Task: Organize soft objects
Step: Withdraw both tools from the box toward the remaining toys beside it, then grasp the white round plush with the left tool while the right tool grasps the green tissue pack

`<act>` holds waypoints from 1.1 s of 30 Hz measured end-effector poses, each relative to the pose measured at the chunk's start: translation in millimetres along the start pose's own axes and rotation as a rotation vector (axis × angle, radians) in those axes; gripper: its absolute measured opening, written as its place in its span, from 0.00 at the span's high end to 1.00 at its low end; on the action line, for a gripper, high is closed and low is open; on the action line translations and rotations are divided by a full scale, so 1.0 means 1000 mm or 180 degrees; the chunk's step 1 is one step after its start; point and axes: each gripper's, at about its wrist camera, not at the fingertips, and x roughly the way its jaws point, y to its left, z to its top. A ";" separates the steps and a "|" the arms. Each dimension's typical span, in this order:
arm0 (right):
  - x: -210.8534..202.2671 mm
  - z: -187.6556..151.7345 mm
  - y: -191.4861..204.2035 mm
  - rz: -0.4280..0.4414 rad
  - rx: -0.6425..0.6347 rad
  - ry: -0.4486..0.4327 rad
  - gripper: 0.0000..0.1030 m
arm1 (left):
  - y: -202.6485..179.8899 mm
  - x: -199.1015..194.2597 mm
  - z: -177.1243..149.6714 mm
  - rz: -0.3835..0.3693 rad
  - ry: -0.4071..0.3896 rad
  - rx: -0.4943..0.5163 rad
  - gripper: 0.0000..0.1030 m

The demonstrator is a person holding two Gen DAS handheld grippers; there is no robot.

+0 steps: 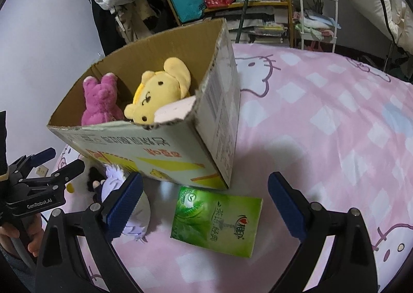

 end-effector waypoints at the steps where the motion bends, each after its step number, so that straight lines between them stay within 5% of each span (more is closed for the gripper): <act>1: 0.002 -0.001 -0.001 -0.0004 0.0006 0.0026 0.02 | 0.000 0.001 0.000 0.0005 0.0011 0.0010 0.05; 33: 0.025 -0.011 -0.003 -0.0116 -0.0030 0.0392 0.02 | -0.004 0.037 -0.008 0.0070 0.0272 -0.0026 0.05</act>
